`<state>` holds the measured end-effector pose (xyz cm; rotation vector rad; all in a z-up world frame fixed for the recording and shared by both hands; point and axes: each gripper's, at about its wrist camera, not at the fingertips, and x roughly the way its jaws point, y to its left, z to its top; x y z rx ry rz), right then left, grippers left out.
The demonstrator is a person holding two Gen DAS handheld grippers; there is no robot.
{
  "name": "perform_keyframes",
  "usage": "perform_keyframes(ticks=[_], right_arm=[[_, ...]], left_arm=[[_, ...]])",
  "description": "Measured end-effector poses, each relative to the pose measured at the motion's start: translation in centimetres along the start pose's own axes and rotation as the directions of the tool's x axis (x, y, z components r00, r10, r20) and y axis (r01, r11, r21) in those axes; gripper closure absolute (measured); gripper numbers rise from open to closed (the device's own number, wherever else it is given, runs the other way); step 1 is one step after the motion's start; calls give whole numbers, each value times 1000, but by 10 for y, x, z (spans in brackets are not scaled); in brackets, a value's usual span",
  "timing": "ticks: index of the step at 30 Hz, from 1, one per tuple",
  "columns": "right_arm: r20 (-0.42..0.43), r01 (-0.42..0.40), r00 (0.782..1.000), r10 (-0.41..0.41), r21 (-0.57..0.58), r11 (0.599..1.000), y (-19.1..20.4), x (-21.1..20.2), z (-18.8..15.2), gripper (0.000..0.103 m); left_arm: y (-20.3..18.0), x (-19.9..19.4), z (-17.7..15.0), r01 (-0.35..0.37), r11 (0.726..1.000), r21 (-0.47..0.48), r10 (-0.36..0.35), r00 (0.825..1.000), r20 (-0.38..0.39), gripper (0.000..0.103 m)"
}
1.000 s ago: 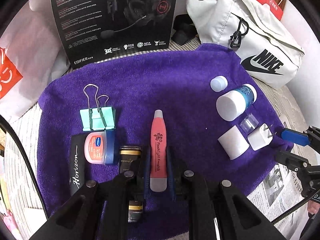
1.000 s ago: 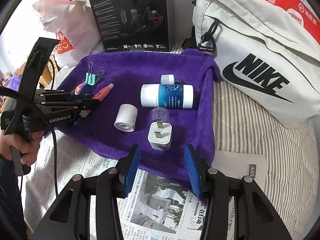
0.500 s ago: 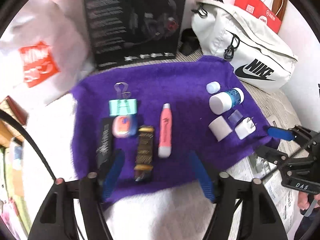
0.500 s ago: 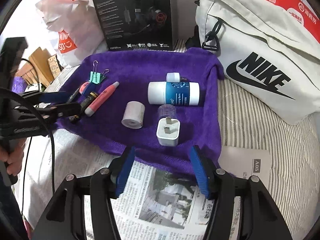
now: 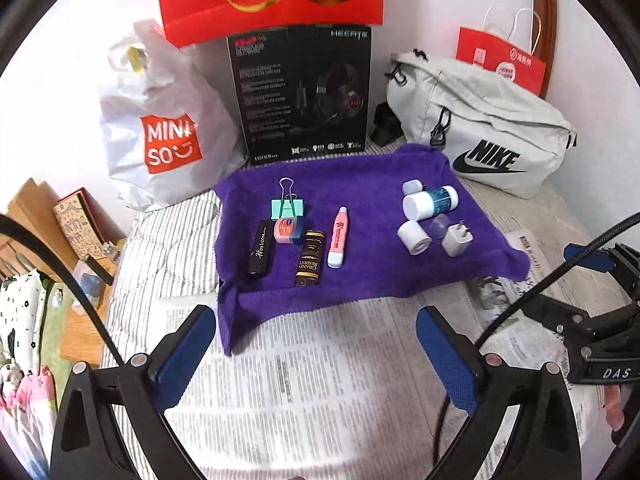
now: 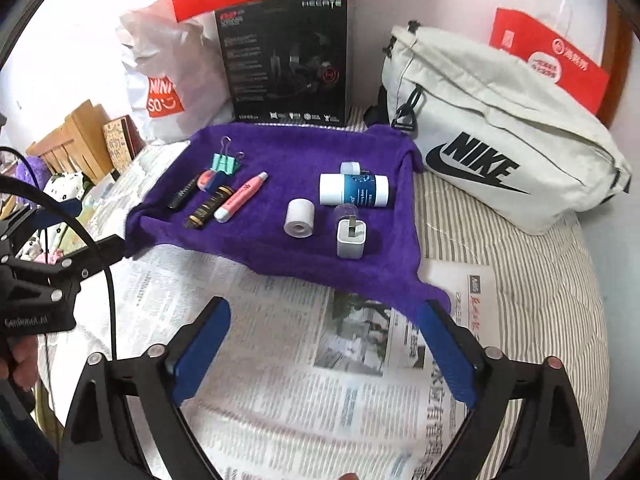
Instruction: Organize rigid objects
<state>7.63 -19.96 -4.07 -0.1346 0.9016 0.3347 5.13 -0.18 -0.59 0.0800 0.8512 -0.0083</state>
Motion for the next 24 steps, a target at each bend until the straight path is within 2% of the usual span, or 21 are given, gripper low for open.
perform_keyframes(ticks=[5,9,16,24], right_arm=[[41,-10,999,8,38,999,4,-26,-11,1],[36,8,999,-11,80,997,4,-37,-17,1],[36,84,996,-88,99,992,3,-57,-30,1],[64,93,993,-99,96,991,8,-78,-39,1]], left_arm=[[-3,-24,-9,-15,1000,-21,16,999,40,1],[-2,-37,-17,-24,999,-41,27,997,67,1],[-6,-57,-32,-5,997,-71,12,996,92,1],[-9,-77,-40,12,997,-76,-4,994,105,1]])
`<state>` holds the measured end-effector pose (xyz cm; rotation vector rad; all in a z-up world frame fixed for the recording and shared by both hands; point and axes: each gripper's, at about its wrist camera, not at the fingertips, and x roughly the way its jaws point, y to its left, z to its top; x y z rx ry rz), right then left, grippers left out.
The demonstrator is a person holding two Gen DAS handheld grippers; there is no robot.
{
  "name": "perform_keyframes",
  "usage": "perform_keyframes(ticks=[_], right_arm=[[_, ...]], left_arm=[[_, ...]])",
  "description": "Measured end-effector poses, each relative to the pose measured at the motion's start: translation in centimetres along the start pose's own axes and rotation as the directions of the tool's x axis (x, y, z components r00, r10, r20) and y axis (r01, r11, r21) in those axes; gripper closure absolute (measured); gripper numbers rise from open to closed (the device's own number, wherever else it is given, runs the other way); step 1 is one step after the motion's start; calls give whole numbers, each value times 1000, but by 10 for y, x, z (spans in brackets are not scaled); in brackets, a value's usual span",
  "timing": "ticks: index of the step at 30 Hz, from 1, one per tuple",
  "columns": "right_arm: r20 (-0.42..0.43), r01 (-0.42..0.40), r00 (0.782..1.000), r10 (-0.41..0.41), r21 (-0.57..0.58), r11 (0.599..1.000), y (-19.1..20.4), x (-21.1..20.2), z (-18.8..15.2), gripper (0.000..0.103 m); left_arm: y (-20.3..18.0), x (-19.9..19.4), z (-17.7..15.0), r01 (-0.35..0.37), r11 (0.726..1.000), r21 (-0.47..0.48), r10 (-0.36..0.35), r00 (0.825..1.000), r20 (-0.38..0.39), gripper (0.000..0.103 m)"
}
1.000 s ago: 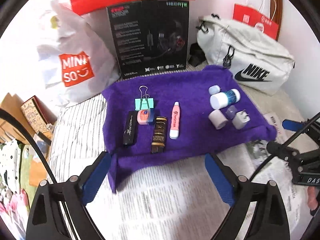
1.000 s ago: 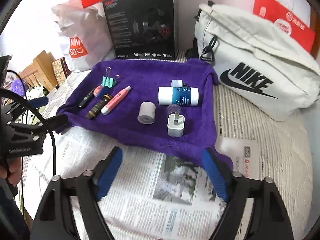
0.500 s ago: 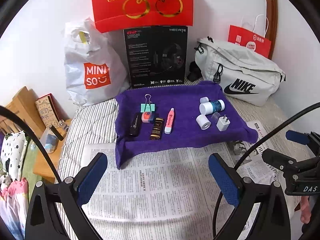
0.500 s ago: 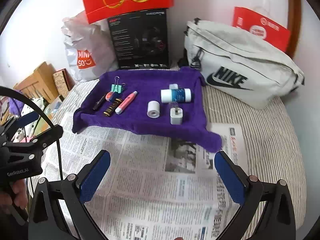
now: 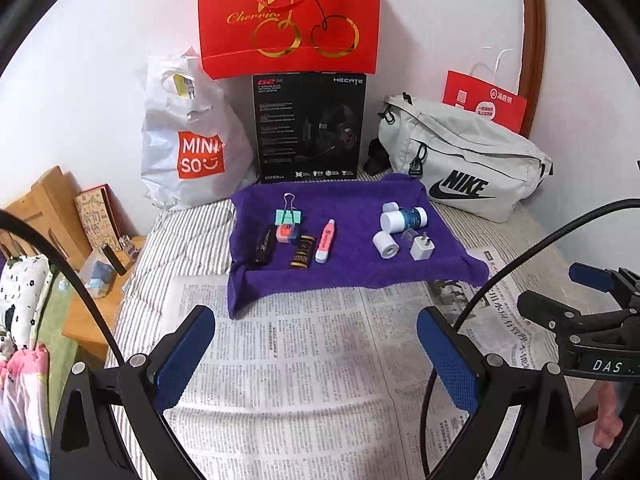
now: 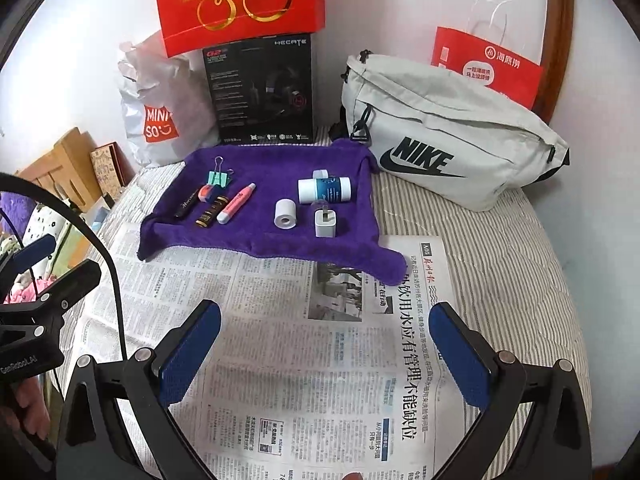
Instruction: Organize rigid objects
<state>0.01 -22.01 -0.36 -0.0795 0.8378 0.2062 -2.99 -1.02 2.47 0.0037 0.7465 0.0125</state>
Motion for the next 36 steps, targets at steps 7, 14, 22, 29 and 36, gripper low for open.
perform_keyframes(ticks=[7,14,22,29,36], right_arm=[[5,-6,1000,6,4,1000,-1,-3,-4,1],[-1,-10,1000,10,10,1000,-2,-3,-6,1],[0,-13,1000,13,8,1000,-1,-4,-9,1],[2,-15,1000,15,6,1000,0,-5,-10,1],[4,-15,1000,15,8,1000,-1,-6,-11,1]], left_arm=[[-1,0,-4,-3,1000,1,3,1000,-14,1],[-2,1,-5,-10,1000,1,10,1000,-21,1],[-3,0,-7,-5,1000,2,5,1000,-23,1],[-4,-1,-7,-8,1000,2,8,1000,-22,1],[-6,-1,-8,-5,1000,5,5,1000,-25,1]])
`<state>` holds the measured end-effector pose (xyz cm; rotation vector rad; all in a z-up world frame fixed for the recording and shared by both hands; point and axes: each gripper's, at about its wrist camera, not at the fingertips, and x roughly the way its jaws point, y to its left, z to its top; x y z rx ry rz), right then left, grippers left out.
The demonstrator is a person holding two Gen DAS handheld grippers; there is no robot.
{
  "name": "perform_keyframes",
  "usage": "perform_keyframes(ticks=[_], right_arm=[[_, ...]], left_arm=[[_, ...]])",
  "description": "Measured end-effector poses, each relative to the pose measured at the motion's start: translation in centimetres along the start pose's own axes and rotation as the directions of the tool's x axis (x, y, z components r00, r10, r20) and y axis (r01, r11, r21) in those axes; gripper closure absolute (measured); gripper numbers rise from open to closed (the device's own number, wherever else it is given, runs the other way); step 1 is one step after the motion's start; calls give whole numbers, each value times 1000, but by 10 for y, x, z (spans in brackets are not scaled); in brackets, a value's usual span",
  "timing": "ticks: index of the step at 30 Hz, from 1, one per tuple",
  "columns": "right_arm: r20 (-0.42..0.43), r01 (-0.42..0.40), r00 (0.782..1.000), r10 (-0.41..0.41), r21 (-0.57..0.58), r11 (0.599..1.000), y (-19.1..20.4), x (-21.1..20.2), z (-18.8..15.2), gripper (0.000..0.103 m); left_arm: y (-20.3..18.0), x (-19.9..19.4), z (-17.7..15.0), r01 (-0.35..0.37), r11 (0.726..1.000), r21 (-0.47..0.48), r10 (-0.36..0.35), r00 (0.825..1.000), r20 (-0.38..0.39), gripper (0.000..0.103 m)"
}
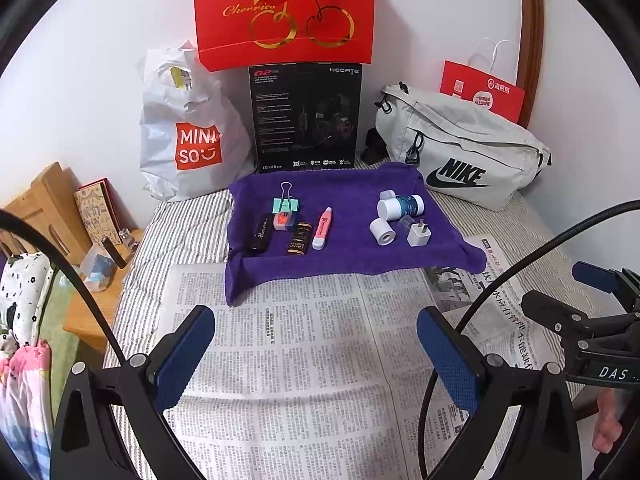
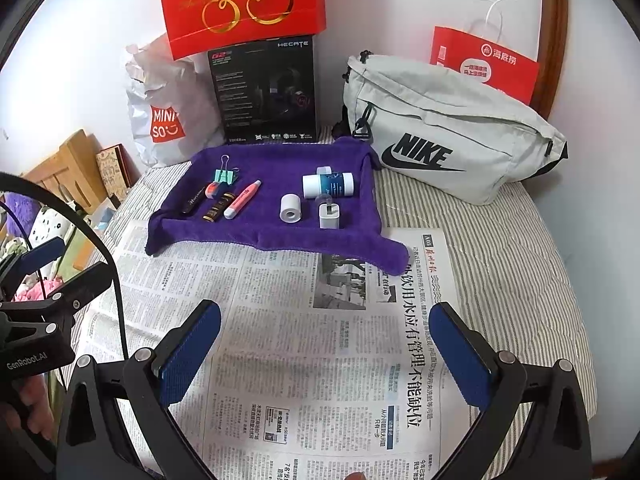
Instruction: Organize rigid objects
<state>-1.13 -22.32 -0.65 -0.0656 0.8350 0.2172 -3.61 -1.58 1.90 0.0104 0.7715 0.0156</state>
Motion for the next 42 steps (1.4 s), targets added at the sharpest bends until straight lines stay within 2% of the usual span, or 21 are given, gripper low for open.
perform_keyframes(ticks=[42], right_arm=[[7,-1,1000,1,10,1000,-6,-6,-4,1]], left_arm=[[1,-1,-1,1,1000,14,-1,1000,6,1]])
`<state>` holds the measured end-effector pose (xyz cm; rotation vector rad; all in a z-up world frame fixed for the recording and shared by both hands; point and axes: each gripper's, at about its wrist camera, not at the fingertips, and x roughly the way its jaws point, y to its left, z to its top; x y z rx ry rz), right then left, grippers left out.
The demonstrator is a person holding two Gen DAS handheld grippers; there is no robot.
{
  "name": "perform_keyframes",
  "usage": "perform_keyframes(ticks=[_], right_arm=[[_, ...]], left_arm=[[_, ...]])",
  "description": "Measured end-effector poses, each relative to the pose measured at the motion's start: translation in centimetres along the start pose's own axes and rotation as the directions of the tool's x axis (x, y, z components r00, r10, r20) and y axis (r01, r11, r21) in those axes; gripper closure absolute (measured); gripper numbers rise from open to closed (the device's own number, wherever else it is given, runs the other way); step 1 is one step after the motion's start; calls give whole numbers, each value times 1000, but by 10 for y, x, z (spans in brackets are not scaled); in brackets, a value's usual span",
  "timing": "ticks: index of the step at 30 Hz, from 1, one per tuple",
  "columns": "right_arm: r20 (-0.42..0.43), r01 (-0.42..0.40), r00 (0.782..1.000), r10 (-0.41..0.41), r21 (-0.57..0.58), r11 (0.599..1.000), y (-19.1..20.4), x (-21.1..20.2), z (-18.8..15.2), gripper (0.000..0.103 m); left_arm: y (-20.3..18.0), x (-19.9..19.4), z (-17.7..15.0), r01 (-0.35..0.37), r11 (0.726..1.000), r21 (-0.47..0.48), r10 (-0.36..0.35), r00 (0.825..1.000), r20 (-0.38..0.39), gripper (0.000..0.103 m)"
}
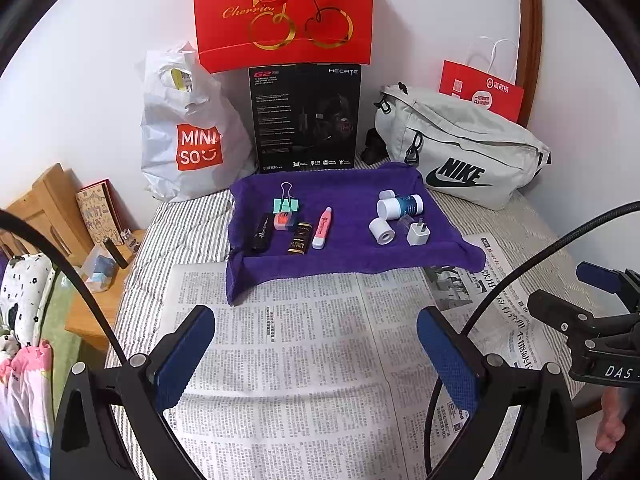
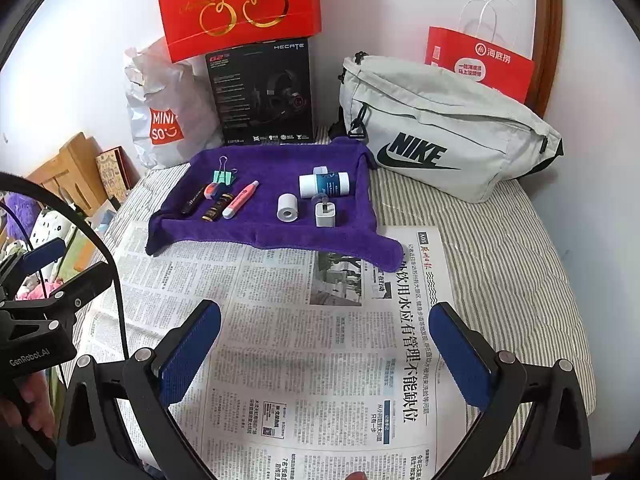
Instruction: Organize rigid objects
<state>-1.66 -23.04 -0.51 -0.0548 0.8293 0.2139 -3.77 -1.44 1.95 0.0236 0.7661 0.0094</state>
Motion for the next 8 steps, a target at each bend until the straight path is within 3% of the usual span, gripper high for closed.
perform_keyframes(ticks=[8], right_arm=[[-2,-4,1000,4,-6,1000,1,-1,0,1]], left_arm=[[1,-3,0,11,1000,0,-11,1000,12,1]])
